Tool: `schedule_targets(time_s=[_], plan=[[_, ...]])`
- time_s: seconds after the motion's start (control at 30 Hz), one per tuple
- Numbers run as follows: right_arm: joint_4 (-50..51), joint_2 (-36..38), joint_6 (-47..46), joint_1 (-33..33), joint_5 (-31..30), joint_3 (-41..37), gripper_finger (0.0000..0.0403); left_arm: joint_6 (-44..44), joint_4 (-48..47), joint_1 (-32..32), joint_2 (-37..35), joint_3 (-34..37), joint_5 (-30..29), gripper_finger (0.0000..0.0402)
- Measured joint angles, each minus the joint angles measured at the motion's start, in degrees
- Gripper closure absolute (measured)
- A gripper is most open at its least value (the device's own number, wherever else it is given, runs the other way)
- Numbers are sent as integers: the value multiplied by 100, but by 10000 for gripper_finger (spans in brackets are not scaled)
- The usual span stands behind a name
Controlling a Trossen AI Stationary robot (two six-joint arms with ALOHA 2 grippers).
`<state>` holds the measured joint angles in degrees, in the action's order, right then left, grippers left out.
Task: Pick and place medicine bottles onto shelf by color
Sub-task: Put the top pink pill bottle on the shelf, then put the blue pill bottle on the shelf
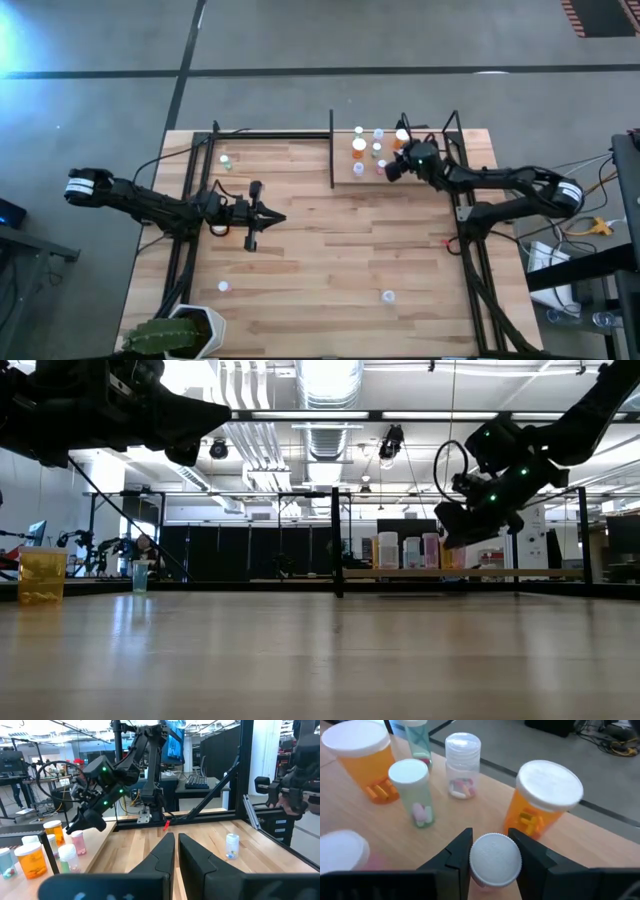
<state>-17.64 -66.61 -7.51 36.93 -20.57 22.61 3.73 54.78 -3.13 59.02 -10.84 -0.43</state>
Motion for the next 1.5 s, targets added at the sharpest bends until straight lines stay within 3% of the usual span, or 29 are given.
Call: schedule_targets(time_s=[0.23,0.6,0.8,0.97,1.13,1.37,1.5], plan=[[52,-309,-161,0,-42,272,287,-2,-14,0,0,1,0,395],[561,-293,-86,-2,-339,645,186,-20,-31,-1,0,-1,0,395],[1508,71,285,-45,-359,1036,151,-52,-347,-1,-6,-153,79,395],[2557,619,333,-133,-406,1495,164,-63,-2585,-19,-85,-1059,214,395],[3188,1233,307,-518,-418,1681,232,-165,-5622,-159,-90,-2458,204,395],[3188,1943,218,-1931,-602,1308,367,-1218,-9334,-418,155,-4128,-401,395],[3019,2048,152,-2874,-1242,1113,389,-1711,-10847,-397,491,-4641,-742,395]])
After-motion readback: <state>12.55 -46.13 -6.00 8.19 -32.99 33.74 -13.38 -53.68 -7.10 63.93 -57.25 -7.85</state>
